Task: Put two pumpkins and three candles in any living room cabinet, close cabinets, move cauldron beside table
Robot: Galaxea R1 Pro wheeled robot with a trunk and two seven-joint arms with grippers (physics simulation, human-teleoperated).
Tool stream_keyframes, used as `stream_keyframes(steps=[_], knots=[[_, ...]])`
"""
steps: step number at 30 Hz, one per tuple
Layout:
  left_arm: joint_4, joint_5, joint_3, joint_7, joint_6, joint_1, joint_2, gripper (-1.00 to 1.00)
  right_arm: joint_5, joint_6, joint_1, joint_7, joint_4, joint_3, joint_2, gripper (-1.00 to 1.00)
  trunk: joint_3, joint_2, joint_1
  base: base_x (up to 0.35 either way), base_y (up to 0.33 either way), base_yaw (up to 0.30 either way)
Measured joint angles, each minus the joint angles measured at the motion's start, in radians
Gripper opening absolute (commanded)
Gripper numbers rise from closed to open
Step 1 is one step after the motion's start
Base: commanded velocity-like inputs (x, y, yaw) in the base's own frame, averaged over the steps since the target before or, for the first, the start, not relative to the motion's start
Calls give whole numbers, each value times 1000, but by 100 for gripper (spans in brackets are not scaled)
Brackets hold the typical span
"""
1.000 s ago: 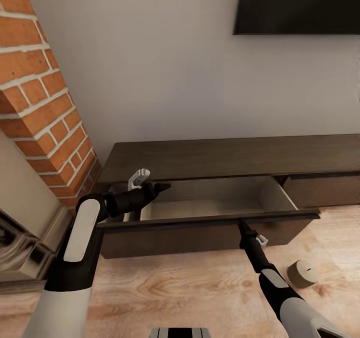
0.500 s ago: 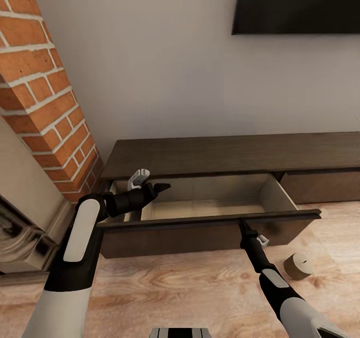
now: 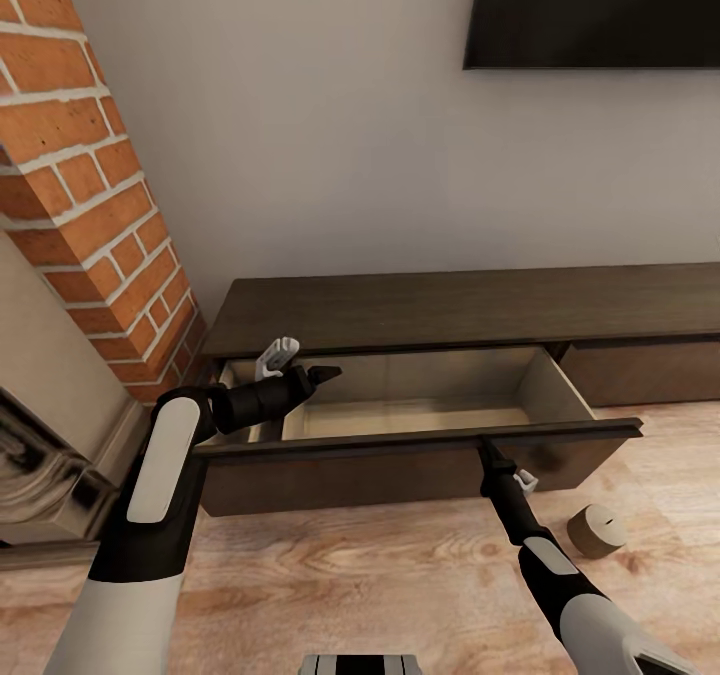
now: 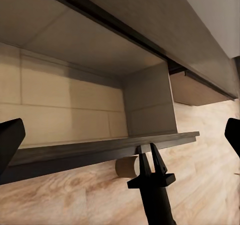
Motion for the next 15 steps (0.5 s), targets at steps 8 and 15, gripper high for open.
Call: stream_keyframes(steps=[8,15], knots=[[0,1,-2,0,0,0,0,100,2,-1,0,-7,-5,2,0,-100,0,0,0,-136,-12,0],[1,28,-5,0,0,0,3,100,7,-1,-2,-45,-26,5,1,-100,0,0,0,-27,-2,0]])
